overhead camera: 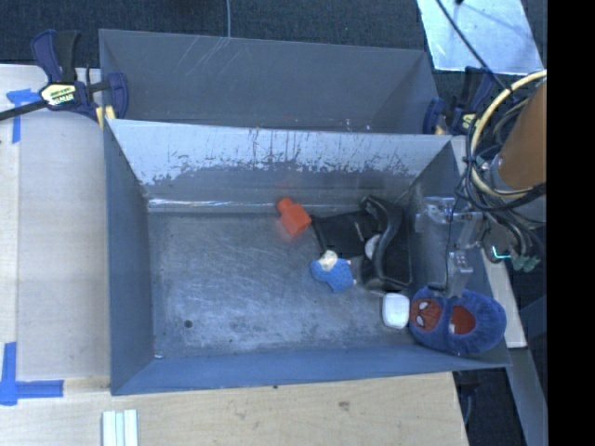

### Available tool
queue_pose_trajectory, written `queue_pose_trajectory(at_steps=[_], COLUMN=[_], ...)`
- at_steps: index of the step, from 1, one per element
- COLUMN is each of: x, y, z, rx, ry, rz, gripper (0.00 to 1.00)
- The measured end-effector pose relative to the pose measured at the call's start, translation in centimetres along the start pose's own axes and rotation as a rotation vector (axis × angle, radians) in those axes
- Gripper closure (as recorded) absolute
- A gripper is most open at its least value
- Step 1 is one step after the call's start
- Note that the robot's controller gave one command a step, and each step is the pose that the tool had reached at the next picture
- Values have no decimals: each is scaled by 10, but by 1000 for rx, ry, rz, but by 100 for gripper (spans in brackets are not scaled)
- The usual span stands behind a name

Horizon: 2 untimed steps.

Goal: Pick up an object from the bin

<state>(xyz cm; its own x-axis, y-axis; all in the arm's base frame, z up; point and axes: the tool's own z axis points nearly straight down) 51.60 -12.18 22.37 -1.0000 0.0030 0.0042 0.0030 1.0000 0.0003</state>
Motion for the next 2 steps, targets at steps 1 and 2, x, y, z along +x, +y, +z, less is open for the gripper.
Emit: queue_pose_trajectory(at_steps=[1, 2], x=[-43, -42], y=[19, 23], z=[143, 140], rx=[5, -2], ry=[-37, -30], rz=[-47, -55], gripper=[0, 100])
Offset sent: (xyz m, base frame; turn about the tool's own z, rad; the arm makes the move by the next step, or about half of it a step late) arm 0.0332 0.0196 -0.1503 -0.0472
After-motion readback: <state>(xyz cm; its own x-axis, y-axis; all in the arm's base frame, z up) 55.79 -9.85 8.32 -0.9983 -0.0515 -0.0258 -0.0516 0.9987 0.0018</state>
